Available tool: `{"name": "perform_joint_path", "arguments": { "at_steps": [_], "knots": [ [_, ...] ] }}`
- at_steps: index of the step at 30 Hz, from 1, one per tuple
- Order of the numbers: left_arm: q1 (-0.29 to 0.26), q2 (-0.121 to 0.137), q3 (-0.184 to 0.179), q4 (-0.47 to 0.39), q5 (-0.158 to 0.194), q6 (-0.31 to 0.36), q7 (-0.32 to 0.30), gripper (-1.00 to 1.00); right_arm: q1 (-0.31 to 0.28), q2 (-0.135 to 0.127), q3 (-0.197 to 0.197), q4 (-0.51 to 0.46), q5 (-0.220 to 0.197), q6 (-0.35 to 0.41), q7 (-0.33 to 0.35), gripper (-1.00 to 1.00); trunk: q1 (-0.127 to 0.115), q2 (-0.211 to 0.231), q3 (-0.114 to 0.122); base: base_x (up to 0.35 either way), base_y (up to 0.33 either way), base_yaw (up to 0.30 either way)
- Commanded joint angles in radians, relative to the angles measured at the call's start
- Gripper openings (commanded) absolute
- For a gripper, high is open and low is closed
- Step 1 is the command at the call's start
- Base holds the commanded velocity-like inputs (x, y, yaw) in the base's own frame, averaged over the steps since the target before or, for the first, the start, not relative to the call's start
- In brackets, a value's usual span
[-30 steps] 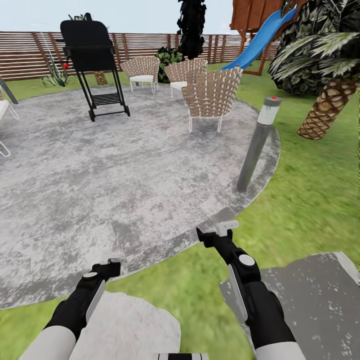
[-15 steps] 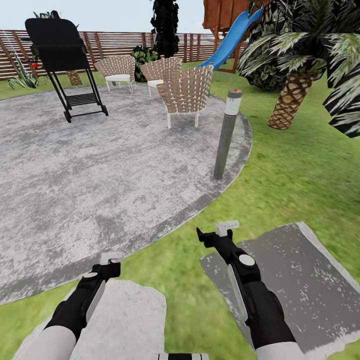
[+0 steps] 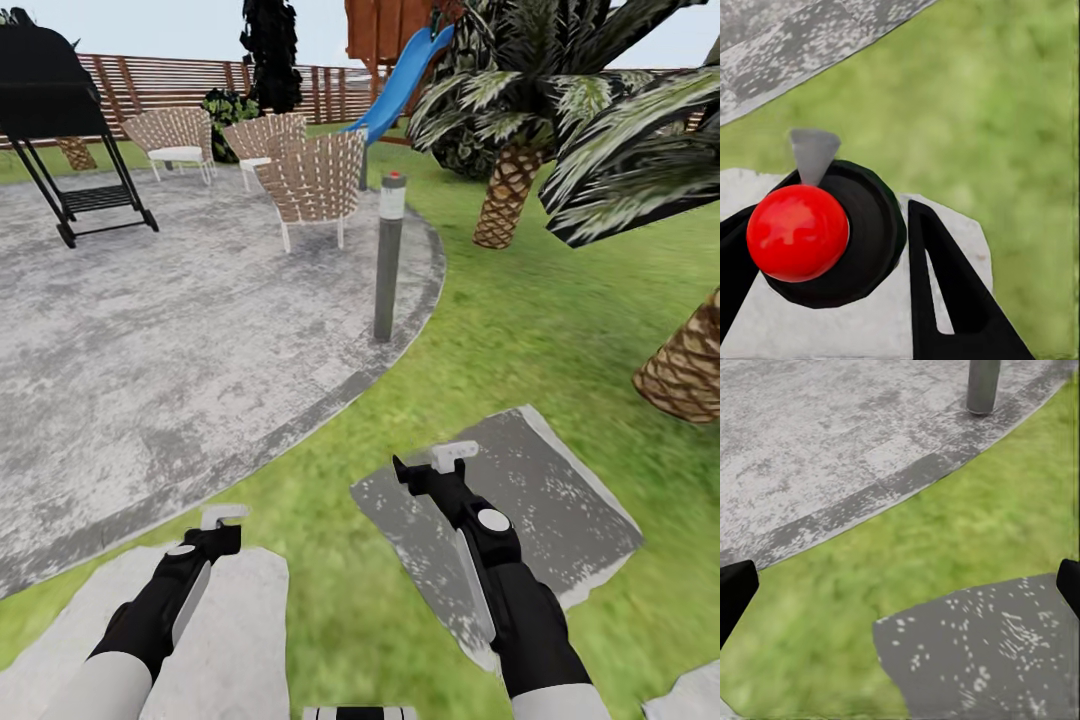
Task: In the garden, pick up the pesticide atomizer on the floor and spray pesticide onto both trees until each tree trunk is fully covered.
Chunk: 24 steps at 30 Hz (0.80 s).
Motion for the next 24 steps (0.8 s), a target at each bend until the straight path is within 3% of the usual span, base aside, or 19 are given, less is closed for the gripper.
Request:
{"name": "perform_joint_path", "arguments": {
  "at_steps": [1, 24],
  "knots": [
    [0.000, 0.000, 0.000, -0.003, 0.001, 0.006, 0.002, -1.00, -0.001, 0.001, -0.001, -0.001, 0.011, 0.005, 0.006, 1.00, -0.001, 0.000, -0.001, -0.284, -0.154, -0.265],
    [0.000, 0.000, 0.000, -0.002, 0.002, 0.006, 0.002, -1.00, -0.001, 0.001, -0.003, -0.001, 0.012, 0.005, 0.006, 1.00, -0.001, 0.000, 0.006, -0.306, -0.113, -0.283]
  ]
}}
